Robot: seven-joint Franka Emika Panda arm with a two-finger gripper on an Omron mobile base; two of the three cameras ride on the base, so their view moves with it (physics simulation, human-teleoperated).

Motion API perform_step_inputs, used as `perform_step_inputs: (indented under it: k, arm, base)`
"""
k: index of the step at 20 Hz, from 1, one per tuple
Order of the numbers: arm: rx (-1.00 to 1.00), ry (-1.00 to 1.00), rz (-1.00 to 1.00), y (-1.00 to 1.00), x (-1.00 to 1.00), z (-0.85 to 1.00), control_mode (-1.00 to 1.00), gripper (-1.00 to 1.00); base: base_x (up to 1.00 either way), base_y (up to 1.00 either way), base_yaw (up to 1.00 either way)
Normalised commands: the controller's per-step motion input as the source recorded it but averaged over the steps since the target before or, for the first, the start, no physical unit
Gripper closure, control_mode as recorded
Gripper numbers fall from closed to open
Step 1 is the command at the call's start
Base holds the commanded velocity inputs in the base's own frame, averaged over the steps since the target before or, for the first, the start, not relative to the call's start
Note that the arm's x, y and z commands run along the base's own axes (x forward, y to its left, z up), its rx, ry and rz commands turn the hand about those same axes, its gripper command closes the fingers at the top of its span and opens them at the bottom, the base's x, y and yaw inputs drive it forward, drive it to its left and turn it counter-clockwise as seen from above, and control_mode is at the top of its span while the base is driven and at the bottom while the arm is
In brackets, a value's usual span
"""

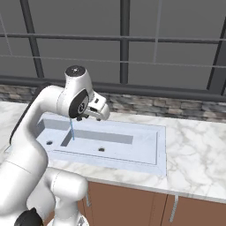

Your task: Soak the sponge with water for a few seconds and then drop it inside the sink.

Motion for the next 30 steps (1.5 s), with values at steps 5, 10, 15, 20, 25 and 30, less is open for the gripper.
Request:
perform_step_inputs:
  k: [5,10,15,20,25,30]
  arm:
    - [0.0,0.08,0.0,0.51,-0.22,-0.01,-1.0,-1.0]
    - [0.0,0.05,0.0,0.39,-0.27,0.0,-1.0,-1.0]
    - [0.0,0.06,0.03,0.31,-0.25,0.0,-1.0,-1.0]
    - [0.0,0.08,0.04,0.46,-0.09,-0.04,-1.0,-1.0]
    - [0.0,0.07,0.02,0.61,0.0,-0.14,-1.0,-1.0]
    - [0.0,0.01,0.0,0.56,0.0,-0.31,-1.0,-1.0]
  base:
    - [0.0,0.0,0.0]
    - [0.0,0.0,0.0]
    - [0.0,0.0,0.0]
    - [0.0,0.0,0.0]
    - [0.0,0.0,0.0]
    - [0.0,0.0,0.0]
